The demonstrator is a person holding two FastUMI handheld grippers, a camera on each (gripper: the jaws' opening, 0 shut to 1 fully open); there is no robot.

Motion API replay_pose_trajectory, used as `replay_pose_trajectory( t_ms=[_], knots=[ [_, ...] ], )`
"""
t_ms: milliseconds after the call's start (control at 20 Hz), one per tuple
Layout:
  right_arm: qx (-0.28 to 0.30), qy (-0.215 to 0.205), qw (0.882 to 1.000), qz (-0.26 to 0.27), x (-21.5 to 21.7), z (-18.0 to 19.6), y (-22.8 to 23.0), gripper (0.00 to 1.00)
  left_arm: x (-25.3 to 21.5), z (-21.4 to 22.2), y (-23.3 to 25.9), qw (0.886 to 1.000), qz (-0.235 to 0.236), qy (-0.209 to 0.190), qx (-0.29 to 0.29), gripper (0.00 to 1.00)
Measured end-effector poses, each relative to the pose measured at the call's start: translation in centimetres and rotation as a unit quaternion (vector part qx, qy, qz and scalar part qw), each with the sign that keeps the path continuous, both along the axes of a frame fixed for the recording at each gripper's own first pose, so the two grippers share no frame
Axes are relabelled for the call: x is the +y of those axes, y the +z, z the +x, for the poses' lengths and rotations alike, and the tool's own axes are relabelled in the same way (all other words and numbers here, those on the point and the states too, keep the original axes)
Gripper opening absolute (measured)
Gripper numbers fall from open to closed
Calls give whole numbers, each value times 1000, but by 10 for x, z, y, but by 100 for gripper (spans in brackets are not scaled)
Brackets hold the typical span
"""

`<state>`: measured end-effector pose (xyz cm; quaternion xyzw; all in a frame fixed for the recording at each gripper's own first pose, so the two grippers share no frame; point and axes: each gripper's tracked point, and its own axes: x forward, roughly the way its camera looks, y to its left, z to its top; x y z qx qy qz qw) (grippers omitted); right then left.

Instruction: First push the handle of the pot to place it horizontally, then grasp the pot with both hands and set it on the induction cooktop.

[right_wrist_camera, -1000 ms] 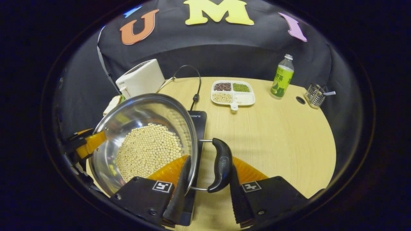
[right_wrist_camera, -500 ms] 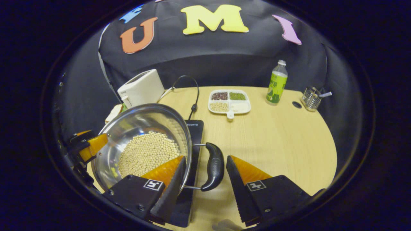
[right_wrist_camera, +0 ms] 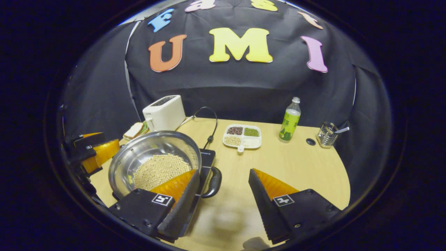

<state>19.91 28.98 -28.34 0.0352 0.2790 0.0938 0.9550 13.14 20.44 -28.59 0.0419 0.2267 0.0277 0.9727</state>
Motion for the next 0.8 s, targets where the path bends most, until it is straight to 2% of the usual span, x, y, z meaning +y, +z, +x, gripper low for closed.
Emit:
replay_pose_trajectory(
  t_ms=[350,450,500,800],
  knots=[
    [-71,-3,997,3,-54,-42,66,92,-53,-42,50,999,-12,17,-45,97],
    [-84,-3,996,0,-78,-62,80,94,-81,-61,60,999,-14,10,-46,97],
    [-91,-4,996,-1,-91,-71,87,99,-93,-72,69,999,-11,9,-52,97],
    [-151,-27,988,1,-186,-137,152,100,-183,-125,145,994,-19,-15,-106,97]
  ],
)
